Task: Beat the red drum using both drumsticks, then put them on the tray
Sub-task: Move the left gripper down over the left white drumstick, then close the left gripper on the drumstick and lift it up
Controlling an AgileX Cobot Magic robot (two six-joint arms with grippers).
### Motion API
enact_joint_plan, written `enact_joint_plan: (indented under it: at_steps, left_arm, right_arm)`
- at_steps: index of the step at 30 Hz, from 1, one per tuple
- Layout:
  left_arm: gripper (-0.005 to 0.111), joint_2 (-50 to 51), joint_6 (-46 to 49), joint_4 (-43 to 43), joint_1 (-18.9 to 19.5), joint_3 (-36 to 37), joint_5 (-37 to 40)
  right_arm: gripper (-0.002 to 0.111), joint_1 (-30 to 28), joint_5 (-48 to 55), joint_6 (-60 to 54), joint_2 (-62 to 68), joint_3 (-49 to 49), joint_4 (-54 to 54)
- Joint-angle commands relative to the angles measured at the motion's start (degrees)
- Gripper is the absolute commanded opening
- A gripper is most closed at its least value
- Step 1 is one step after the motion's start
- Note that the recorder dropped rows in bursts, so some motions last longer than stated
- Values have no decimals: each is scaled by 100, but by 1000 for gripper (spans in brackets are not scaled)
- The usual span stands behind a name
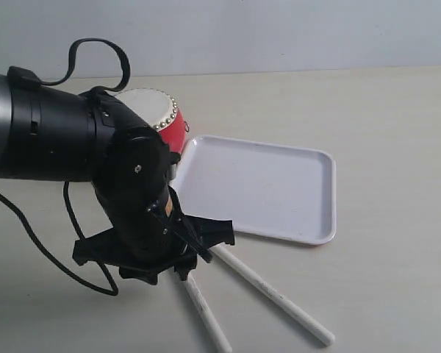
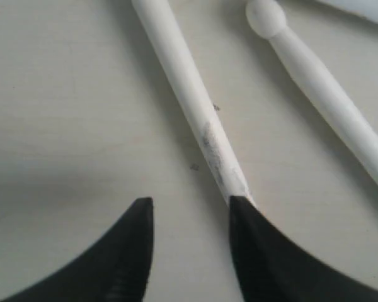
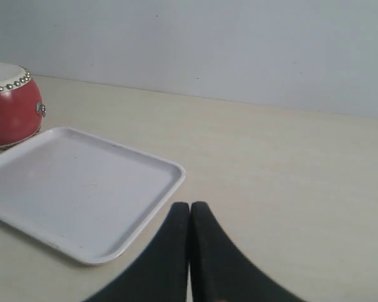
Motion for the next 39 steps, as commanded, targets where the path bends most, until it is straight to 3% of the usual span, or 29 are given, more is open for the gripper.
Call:
enact_joint_plan:
  at_steps: [1,8,39]
  left_arm:
    - [61,-8,-157,-182,-37,17,-97]
    - [62,226,-222,-494,-150,17,-683]
    - [61,702,-659,239,-183,17,-488]
  right_arm:
    - [0,-23,-19,-12,-29,28,-18]
    - [0,-23,-19,-12,-29,28,-18]
    - [0,-23,-19,-12,-29,28,-18]
